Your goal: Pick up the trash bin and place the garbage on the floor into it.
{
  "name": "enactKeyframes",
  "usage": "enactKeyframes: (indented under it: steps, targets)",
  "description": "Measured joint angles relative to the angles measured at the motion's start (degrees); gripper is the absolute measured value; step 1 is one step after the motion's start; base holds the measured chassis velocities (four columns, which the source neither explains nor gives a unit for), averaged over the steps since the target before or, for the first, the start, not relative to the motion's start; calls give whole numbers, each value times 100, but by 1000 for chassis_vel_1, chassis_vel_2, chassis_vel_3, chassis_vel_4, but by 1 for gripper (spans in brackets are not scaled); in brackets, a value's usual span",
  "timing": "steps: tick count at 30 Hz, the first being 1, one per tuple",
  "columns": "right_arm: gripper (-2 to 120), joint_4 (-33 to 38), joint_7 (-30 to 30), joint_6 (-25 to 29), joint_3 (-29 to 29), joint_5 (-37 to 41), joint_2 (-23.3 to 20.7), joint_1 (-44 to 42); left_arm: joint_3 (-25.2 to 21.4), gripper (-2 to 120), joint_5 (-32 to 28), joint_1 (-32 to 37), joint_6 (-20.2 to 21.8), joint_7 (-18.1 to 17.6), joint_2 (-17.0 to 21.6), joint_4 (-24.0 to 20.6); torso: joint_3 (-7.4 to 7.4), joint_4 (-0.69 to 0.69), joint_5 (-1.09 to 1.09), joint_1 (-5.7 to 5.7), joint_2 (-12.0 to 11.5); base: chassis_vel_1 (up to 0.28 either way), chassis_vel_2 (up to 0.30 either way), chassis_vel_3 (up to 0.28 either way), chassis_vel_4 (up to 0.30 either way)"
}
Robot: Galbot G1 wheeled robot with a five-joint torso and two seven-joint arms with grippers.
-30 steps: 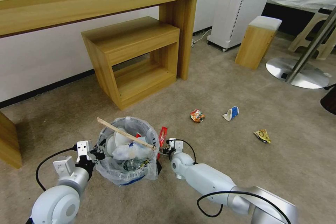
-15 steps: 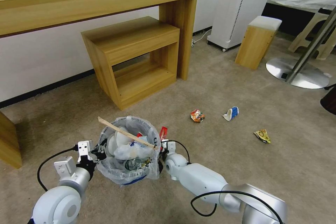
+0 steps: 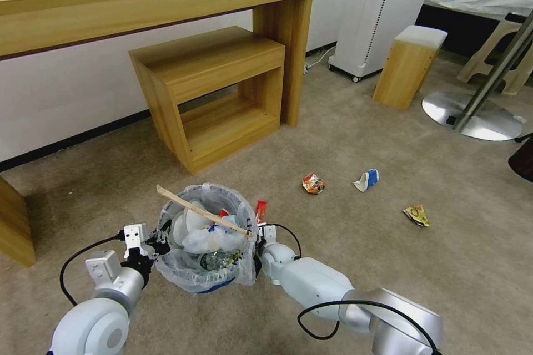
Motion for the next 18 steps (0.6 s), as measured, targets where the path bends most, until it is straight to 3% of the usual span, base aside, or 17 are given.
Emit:
enactKeyframes:
  steps: [7,14,18]
  targets:
    - [30,199,-79,90,-17,-57,-239,-75,15,0,3,-46,-18,11,12,56,1,2,2,0,0,0,0,0,0]
    - [3,1245,51,112,-49,143,-888,-275,42,0,-18,-150,-28,7,69,301,1,1,0,0,0,0,0,0,0]
    - [2,1656,139,235,-5,169,-1152,-403,47,0,-25,-181,-41,4,98,380,1,1,1,0,0,0,0,0,0]
